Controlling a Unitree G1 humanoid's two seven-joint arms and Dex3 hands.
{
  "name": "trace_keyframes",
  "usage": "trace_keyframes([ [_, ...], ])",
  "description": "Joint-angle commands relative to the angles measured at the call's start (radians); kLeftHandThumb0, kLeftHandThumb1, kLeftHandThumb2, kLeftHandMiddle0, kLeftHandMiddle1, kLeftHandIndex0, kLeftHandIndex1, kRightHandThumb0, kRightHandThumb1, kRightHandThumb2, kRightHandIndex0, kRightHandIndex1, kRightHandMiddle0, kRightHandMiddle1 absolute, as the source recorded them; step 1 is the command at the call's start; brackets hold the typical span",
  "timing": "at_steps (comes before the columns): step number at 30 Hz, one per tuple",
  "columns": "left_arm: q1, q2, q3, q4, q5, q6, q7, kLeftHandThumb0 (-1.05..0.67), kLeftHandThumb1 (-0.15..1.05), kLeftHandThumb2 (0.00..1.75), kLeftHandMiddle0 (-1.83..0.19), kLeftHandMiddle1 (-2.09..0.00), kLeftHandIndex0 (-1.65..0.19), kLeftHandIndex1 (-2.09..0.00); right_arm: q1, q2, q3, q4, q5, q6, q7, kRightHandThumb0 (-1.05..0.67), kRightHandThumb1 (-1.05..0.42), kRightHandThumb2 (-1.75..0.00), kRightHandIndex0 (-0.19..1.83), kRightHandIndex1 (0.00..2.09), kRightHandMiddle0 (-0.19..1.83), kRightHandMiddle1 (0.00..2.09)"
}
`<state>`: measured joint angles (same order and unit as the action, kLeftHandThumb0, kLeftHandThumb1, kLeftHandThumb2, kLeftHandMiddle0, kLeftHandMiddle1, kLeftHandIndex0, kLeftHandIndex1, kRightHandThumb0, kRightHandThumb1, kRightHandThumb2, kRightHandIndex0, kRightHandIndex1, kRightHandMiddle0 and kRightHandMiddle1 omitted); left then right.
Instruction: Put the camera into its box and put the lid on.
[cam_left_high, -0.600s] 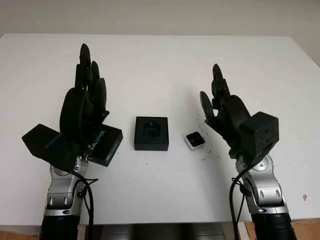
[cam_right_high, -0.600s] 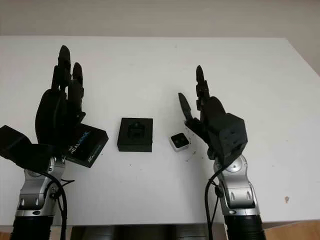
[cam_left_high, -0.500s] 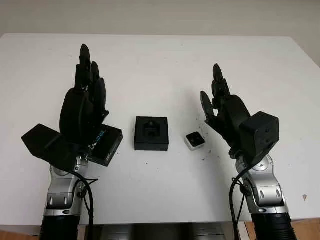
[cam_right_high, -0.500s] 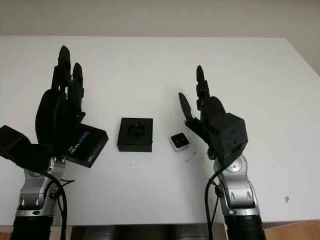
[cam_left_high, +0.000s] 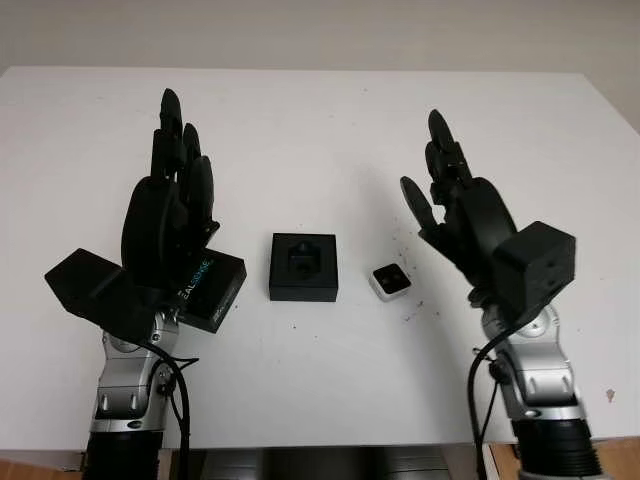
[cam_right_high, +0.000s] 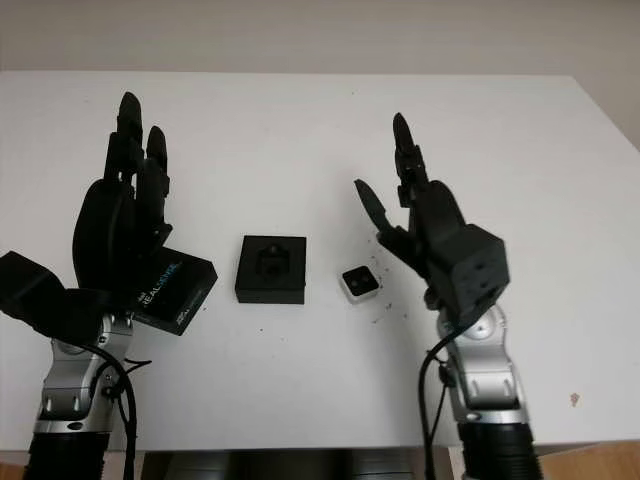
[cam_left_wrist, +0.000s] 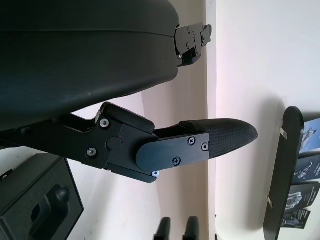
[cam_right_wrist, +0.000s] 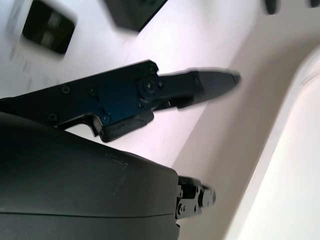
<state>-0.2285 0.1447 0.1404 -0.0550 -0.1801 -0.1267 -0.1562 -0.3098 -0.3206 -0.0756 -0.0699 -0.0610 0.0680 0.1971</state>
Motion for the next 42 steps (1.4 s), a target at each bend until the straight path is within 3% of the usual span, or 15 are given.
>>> trace_keyframes([
  [1,-0.007,0.0,0.001,-0.01,-0.005,-0.005,-0.002,-0.79,1.05,0.6,0.19,0.0,0.19,0.0,-0.054,-0.098,-0.002,0.003,-0.054,-0.036,0.032,-0.64,-0.89,-0.04,0.23,0.21,0.22,0.24],
  [4,-0.003,0.002,0.001,-0.017,-0.008,0.004,-0.006,-0.79,1.05,0.61,0.19,0.0,0.19,0.0,-0.107,-0.199,0.003,0.056,-0.078,-0.102,0.111,-0.58,-0.82,-0.04,0.32,0.24,0.28,0.32],
  [7,0.002,0.001,0.004,-0.013,-0.006,-0.003,-0.004,-0.8,1.05,0.6,0.19,0.0,0.19,0.0,-0.15,-0.278,0.027,0.101,-0.106,-0.156,0.19,-0.58,-0.78,-0.05,0.36,0.28,0.14,0.64],
  [9,0.005,-0.001,0.006,-0.014,-0.009,-0.006,-0.005,-0.79,1.05,0.61,0.19,0.0,0.19,0.0,-0.168,-0.325,0.051,0.104,-0.141,-0.164,0.236,-0.59,-0.78,-0.05,0.35,0.28,0.13,0.67],
  [14,0.01,-0.002,0.006,-0.022,-0.014,-0.006,-0.006,-0.78,1.05,0.61,0.19,0.0,0.19,0.0,-0.21,-0.423,0.122,0.085,-0.251,-0.186,0.336,-0.6,-0.79,-0.05,0.37,0.18,0.32,0.35],
  [16,0.009,-0.003,0.005,-0.024,-0.019,-0.003,-0.007,-0.78,1.05,0.6,0.19,0.0,0.19,0.0,-0.23,-0.445,0.148,0.083,-0.276,-0.205,0.374,-0.6,-0.78,-0.05,0.4,0.17,0.37,0.3],
  [20,0.009,-0.002,0.003,-0.025,-0.022,-0.001,-0.008,-0.79,1.05,0.6,0.19,0.0,0.19,0.0,-0.25,-0.464,0.187,0.086,-0.314,-0.238,0.421,-0.56,-0.79,-0.06,0.47,0.19,0.46,0.3],
  [29,0.009,-0.001,0.0,-0.027,-0.016,0.001,-0.005,-0.79,1.05,0.61,0.19,0.0,0.19,0.0,-0.211,-0.436,0.219,0.083,-0.36,-0.241,0.414,-0.58,-0.82,-0.06,0.46,0.19,0.38,0.28],
  [31,0.008,-0.002,0.0,-0.029,-0.018,0.003,-0.004,-0.79,1.05,0.6,0.19,0.0,0.19,0.0,-0.2,-0.427,0.22,0.078,-0.355,-0.224,0.415,-0.57,-0.82,-0.06,0.41,0.32,0.32,0.39],
  [33,0.007,-0.004,-0.001,-0.029,-0.021,0.002,-0.005,-0.78,1.05,0.6,0.19,0.0,0.19,0.0,-0.192,-0.425,0.224,0.075,-0.354,-0.22,0.417,-0.57,-0.82,-0.05,0.22,0.71,0.24,0.57],
  [34,0.008,-0.005,-0.002,-0.032,-0.023,0.005,-0.005,-0.78,1.05,0.6,0.19,0.0,0.19,0.0,-0.188,-0.427,0.228,0.073,-0.359,-0.227,0.415,-0.57,-0.83,-0.06,0.17,0.8,0.22,0.62],
  [42,0.008,-0.004,0.002,-0.039,-0.036,0.024,-0.008,-0.78,1.05,0.6,0.19,0.0,0.19,0.0,-0.146,-0.432,0.234,0.043,-0.388,-0.255,0.396,-0.63,-0.85,-0.06,0.13,0.93,0.2,0.78],
])
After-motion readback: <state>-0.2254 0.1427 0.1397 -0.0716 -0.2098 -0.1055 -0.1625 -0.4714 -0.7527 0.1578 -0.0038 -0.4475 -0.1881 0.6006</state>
